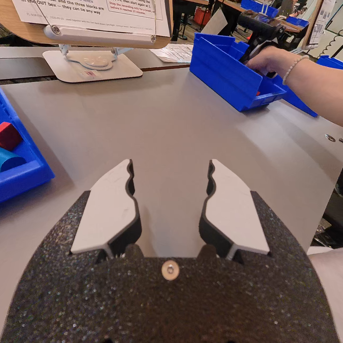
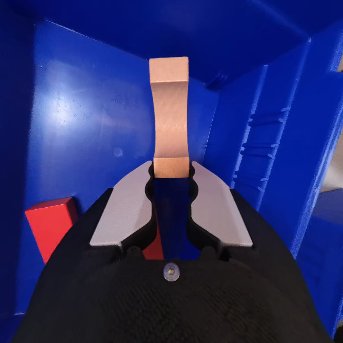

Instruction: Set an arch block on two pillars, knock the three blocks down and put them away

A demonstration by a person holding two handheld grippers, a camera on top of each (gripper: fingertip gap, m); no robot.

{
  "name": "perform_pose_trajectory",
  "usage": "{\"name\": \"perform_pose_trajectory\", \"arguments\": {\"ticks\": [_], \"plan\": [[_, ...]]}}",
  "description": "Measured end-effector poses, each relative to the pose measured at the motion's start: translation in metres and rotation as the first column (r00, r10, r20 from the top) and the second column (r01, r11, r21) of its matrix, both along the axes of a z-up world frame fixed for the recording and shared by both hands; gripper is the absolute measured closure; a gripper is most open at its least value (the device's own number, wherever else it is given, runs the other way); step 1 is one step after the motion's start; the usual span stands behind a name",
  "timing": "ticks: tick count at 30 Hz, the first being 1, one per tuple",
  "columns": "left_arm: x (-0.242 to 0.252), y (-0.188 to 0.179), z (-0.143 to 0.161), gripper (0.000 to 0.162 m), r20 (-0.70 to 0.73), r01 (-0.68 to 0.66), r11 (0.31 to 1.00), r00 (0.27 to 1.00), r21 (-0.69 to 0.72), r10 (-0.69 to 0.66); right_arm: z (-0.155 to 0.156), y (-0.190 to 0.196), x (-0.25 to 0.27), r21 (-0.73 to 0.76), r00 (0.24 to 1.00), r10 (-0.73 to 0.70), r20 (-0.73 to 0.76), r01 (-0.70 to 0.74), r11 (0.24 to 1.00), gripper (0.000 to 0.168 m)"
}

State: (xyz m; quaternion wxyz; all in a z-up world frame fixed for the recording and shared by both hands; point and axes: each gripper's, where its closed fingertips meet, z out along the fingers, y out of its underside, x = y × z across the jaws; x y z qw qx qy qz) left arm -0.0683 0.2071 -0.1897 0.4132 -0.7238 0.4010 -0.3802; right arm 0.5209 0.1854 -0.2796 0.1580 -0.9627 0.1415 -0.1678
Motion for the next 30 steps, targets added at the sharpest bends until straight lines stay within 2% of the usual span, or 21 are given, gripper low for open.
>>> {"name": "perform_pose_trajectory", "arguments": {"ticks": [2, 8, 10, 15, 19, 21, 24, 27, 30], "plan": [[0.001, 0.002, 0.000, 0.085, 0.003, -0.004, 1.000, 1.000, -0.004, 0.004, -0.003, -0.003, -0.003, -0.035, 1.000, 0.004, -0.025, -0.004, 0.999, 0.133], [0.006, 0.006, 0.003, 0.080, 0.010, -0.003, 1.000, 1.000, -0.004, 0.003, -0.003, -0.003, -0.005, -0.020, 0.999, 0.023, -0.041, -0.024, 1.000, 0.133], [0.007, 0.006, 0.004, 0.079, 0.006, -0.005, 1.000, 1.000, 0.002, 0.005, 0.000, -0.004, -0.009, -0.014, 0.998, 0.050, -0.037, -0.050, 0.999, 0.127], [-0.003, 0.016, 0.000, 0.077, -0.034, -0.038, 0.999, 0.999, 0.023, 0.039, 0.043, 0.009, -0.026, 0.226, 0.997, 0.074, -0.028, -0.066, 0.972, 0.101], [-0.021, 0.033, 0.006, 0.078, -0.061, -0.099, 0.994, 0.993, 0.039, 0.101, 0.100, 0.021, -0.067, 0.483, 0.985, 0.169, -0.029, -0.135, 0.865, 0.084], [-0.035, 0.047, 0.010, 0.078, -0.077, -0.155, 0.987, 0.984, 0.050, 0.159, 0.125, 0.023, -0.097, 0.561, 0.968, 0.249, -0.011, -0.200, 0.803, 0.076], [-0.053, 0.066, 0.020, 0.081, -0.061, -0.226, 0.973, 0.972, 0.044, 0.228, 0.151, 0.023, -0.150, 0.636, 0.927, 0.374, 0.021, -0.301, 0.711, 0.075], [-0.071, 0.085, 0.026, 0.085, -0.063, -0.297, 0.955, 0.953, 0.013, 0.297, 0.159, 0.023, -0.214, 0.689, 0.853, 0.522, 0.007, -0.383, 0.615, 0.077], [-0.089, 0.111, 0.028, 0.089, -0.130, -0.366, 0.931, 0.923, -0.011, 0.361, 0.150, 0.019, -0.268, 0.694, 0.783, 0.621, -0.009, -0.443, 0.568, 0.079]]}}
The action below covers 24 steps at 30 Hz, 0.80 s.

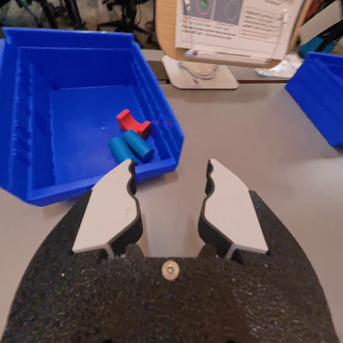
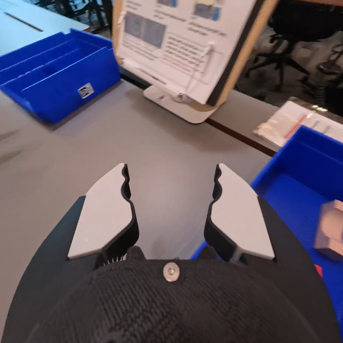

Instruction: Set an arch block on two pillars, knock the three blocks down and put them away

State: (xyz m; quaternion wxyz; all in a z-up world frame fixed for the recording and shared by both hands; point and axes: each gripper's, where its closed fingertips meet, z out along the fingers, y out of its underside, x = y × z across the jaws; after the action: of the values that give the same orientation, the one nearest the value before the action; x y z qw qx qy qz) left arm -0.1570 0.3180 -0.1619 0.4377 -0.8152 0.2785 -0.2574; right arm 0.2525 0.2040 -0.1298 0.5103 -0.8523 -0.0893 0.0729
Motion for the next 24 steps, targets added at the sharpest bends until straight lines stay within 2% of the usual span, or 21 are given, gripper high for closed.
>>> {"name": "perform_pose_trajectory", "arguments": {"ticks": [3, 6, 12, 15, 19, 22, 24], "plan": [[-0.018, 0.035, -0.006, 0.091, -0.153, -0.069, 0.993, 0.987, -0.093, 0.055, -0.017, -0.006, -0.042, -0.026, 0.997, 0.082, 0.007, -0.082, 0.996, 0.082], [-0.033, 0.072, -0.019, 0.092, -0.344, -0.151, 0.966, 0.936, -0.211, 0.071, -0.031, -0.013, -0.072, -0.052, 0.991, 0.136, 0.016, -0.135, 0.990, 0.084], [-0.027, 0.109, -0.063, 0.097, -0.517, -0.233, 0.833, 0.853, -0.502, -0.073, -0.051, -0.032, -0.110, -0.078, 0.980, 0.199, -0.024, -0.200, 0.977, 0.085], [-0.020, 0.110, -0.087, 0.100, -0.512, -0.254, 0.731, 0.846, -0.634, -0.149, -0.062, -0.043, -0.117, -0.098, 0.977, 0.210, -0.035, -0.213, 0.972, 0.085], [-0.015, 0.110, -0.104, 0.106, -0.491, -0.281, 0.649, 0.856, -0.707, -0.164, -0.071, -0.054, -0.114, -0.123, 0.980, 0.197, -0.033, -0.199, 0.972, 0.086], [-0.017, 0.100, -0.114, 0.107, -0.496, -0.292, 0.611, 0.846, -0.736, -0.193, -0.077, -0.060, -0.110, -0.135, 0.982, 0.185, -0.046, -0.190, 0.972, 0.086], [-0.018, 0.095, -0.120, 0.109, -0.507, -0.288, 0.609, 0.834, -0.738, -0.219, -0.079, -0.060, -0.110, -0.138, 0.980, 0.187, -0.062, -0.194, 0.971, 0.087]]}}
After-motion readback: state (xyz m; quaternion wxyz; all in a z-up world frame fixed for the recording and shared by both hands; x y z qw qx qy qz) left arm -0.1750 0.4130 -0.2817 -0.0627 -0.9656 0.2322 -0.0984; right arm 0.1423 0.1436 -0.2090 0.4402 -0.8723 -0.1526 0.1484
